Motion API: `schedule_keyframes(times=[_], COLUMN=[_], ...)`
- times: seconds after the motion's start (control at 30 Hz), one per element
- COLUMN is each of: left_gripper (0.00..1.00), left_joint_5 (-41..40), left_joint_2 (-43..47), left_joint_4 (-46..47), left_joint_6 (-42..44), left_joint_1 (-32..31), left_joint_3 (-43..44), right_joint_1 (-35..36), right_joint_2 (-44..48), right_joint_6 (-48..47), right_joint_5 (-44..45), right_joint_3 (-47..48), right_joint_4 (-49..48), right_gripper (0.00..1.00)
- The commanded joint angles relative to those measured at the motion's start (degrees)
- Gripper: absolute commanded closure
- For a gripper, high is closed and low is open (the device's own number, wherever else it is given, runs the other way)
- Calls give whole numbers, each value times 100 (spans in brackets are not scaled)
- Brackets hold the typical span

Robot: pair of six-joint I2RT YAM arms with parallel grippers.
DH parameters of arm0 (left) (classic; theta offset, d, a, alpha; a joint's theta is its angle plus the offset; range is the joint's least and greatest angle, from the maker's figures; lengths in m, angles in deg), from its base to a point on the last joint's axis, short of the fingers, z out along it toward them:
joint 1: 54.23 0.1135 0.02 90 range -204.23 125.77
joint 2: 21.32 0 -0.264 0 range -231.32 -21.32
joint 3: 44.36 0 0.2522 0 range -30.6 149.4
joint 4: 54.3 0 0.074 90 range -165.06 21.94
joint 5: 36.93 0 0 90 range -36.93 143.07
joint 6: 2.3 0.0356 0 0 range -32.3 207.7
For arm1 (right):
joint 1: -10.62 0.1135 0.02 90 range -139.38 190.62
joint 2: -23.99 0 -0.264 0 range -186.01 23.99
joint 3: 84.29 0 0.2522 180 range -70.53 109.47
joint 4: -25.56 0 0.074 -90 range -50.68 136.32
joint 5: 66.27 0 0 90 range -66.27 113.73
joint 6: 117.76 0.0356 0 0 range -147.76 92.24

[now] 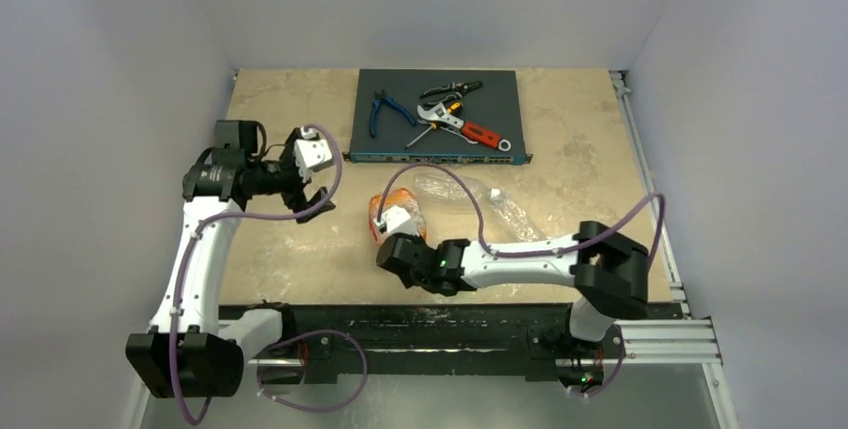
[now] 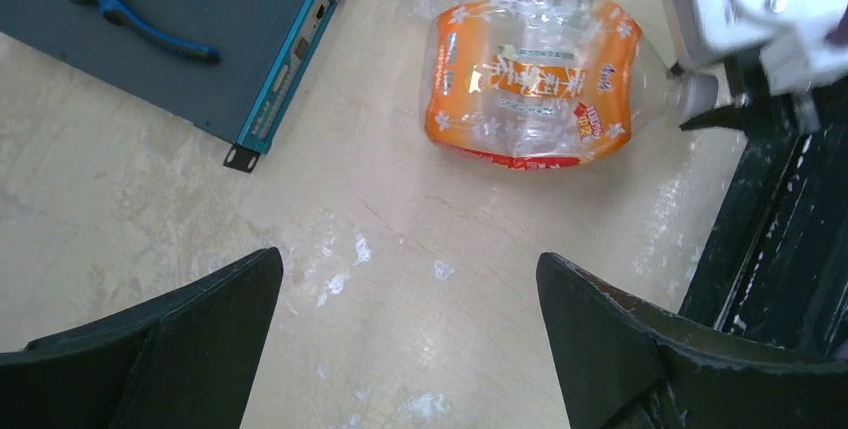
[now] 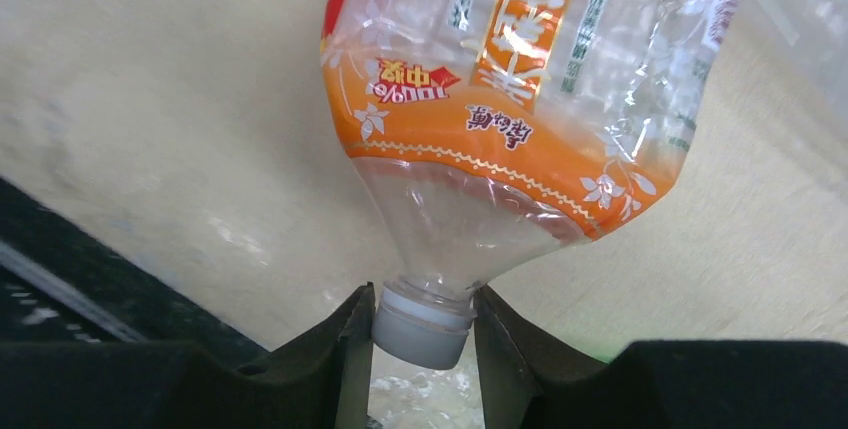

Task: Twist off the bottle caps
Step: Pick up the plastic bottle at the center of the board, then unscrew the bottle cap from the plastic bottle.

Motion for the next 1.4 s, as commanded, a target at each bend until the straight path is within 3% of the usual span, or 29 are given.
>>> schedule_keyframes(times=[0.0,0.17,0.27,0.33,0.43,0.57,0.7,0.9,1.17,1.27,1.37], left_gripper=[0,0,0,0,0,0,0,0,2,14,38], left_joint_5=[456,685,925,1037,1228,1412,1182,837,1012,1150,1268], left_joint_2=[411,1081,1525,1885,2435,3059,2928,2588,2742,2907,3018], left_joint_4=[-449,-873,-381,-247,20,898,205,-453,1401,2293,2689], left_joint_6=[1721,3743,4021,4642,5456,5815,6872,7632,5860,5100,4775], left_joint_1=[22,14,17,15,14,15,20,15,15,13,8], left_joint_3=[137,9,-103,-277,-743,-1522,-1527,-1423,-1891,-2127,-2277], right_joint_1=[-506,-1022,-1059,-1088,-1159,-1197,-1286,-1471,-1517,-1534,-1534], right_joint_2=[993,1260,1131,1038,884,798,886,1120,1225,1233,1199], right_joint_6=[-700,-1181,-1364,-1393,-1387,-1414,-1460,-1508,-1471,-1485,-1453], right_joint_5=[-861,-2178,-2398,-2555,-2964,-3428,-3851,-4218,-4605,-4674,-4762], right_joint_3=[846,1743,2333,2621,2967,3329,3387,3242,3148,3115,3138], right_joint_4=[187,746,1147,1275,1369,1450,1495,1529,1397,1386,1350], right_gripper=[91,92,93,93,93,93,93,95,96,96,94])
